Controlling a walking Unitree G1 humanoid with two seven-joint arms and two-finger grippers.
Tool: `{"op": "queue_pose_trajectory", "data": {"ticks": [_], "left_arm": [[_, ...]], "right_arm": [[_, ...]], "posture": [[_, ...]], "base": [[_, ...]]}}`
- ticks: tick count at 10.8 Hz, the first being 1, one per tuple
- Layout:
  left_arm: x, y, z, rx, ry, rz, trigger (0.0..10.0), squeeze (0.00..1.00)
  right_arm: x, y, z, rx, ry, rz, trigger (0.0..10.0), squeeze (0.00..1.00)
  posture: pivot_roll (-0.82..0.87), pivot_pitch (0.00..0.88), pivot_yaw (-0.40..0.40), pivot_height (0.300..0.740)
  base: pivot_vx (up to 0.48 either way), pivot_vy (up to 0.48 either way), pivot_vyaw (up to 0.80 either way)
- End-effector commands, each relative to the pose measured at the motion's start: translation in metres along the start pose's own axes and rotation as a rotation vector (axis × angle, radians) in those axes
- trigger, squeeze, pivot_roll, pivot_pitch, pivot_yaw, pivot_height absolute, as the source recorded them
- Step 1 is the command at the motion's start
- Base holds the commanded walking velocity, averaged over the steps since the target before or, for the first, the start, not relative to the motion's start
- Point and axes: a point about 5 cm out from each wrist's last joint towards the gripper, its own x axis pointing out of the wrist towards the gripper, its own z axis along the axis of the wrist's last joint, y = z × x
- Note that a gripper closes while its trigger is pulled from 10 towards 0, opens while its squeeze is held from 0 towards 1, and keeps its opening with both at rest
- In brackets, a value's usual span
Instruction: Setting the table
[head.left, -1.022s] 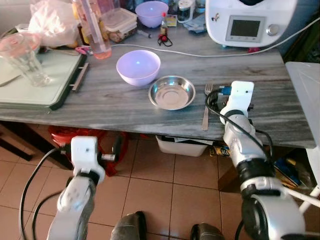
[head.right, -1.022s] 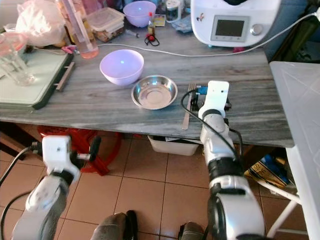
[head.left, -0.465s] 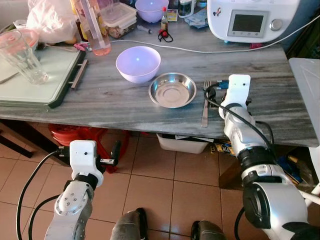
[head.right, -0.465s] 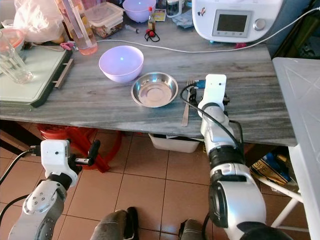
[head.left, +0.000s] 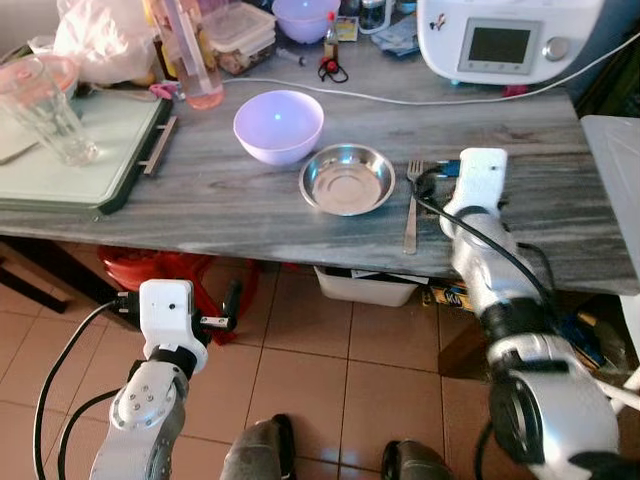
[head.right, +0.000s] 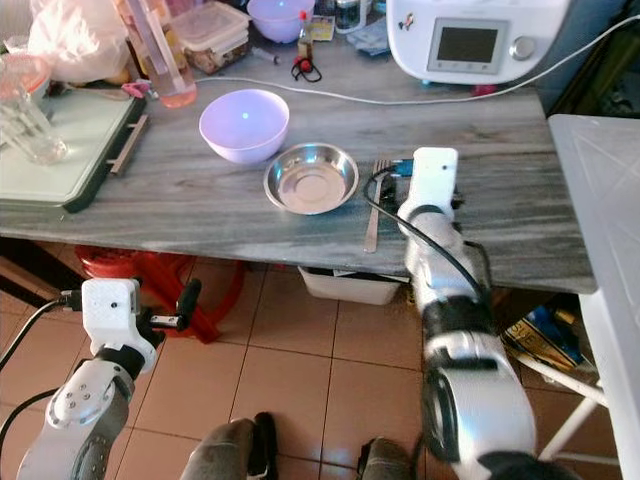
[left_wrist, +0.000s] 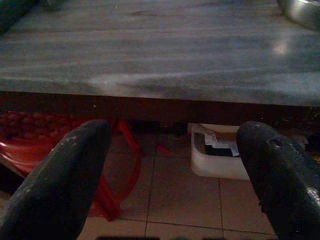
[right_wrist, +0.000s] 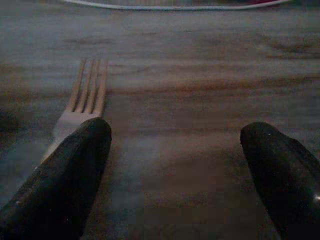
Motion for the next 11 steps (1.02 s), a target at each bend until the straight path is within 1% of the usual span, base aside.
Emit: {"op": "queue_pose_trajectory", "data": {"ticks": [1, 2, 3, 4, 5, 6, 8, 9, 10, 11], "left_arm": [[-0.001, 0.002, 0.002, 0.001, -0.005, 0.011, 10.0, 0.0], [0.002, 0.003, 0.004, -0.014, -0.027, 0.02, 10.0, 0.0], [0.003, 0.003, 0.007, -0.023, -0.041, 0.023, 10.0, 0.0], [0.007, 0.003, 0.016, -0.038, -0.078, 0.037, 10.0, 0.0], [0.008, 0.004, 0.018, -0.041, -0.089, 0.05, 10.0, 0.0], [0.008, 0.004, 0.018, -0.054, -0.097, 0.062, 10.0, 0.0], [0.007, -0.002, 0.008, -0.084, -0.07, 0.053, 10.0, 0.0], [0.01, -0.007, 0.001, -0.099, -0.051, 0.035, 10.0, 0.0], [0.013, -0.01, -0.001, -0.102, -0.047, 0.024, 10.0, 0.0], [0.018, -0.011, 0.0, -0.107, -0.049, 0.016, 10.0, 0.0]], "right_arm": [[-0.003, -0.003, 0.004, -0.012, -0.019, -0.002, 10.0, 0.59], [-0.015, -0.013, 0.012, -0.035, -0.079, -0.017, 10.0, 0.59], [-0.02, -0.016, 0.016, -0.039, -0.106, -0.02, 10.0, 0.59], [-0.039, -0.014, 0.02, -0.058, -0.201, 0.002, 10.0, 0.59], [-0.047, -0.013, 0.017, -0.067, -0.228, 0.008, 10.0, 0.6], [-0.061, -0.01, 0.007, -0.042, -0.262, 0.021, 10.0, 0.61], [-0.084, 0.003, -0.013, -0.001, -0.249, 0.083, 10.0, 0.6], [-0.091, 0.008, -0.02, 0.001, -0.244, 0.116, 10.0, 0.59], [-0.093, 0.008, -0.021, -0.002, -0.244, 0.121, 10.0, 0.56], [-0.092, 0.006, -0.024, 0.004, -0.232, 0.113, 10.0, 0.0]], "posture": [[0.09, 0.167, 0.073, 0.74], [0.09, 0.158, 0.07, 0.74], [0.08, 0.154, 0.067, 0.74], [0.07, 0.146, 0.06, 0.74], [0.07, 0.144, 0.056, 0.74], [0.05, 0.137, 0.043, 0.74], [0.03, 0.101, 0.043, 0.74], [0.01, 0.063, 0.047, 0.74], [0.0, 0.045, 0.05, 0.74], [0.0, 0.028, 0.053, 0.74]], "base": [[0.0, 0.0, 0.0], [0.0, 0.0, 0.0], [0.0, 0.0, 0.0], [0.0, 0.0, 0.0], [0.0, 0.0, 0.0], [0.0, 0.0, 0.0], [0.0, 0.0, 0.0], [-0.244, 0.0, 0.0], [-0.244, 0.0, 0.0], [-0.244, 0.0, 0.0]]}}
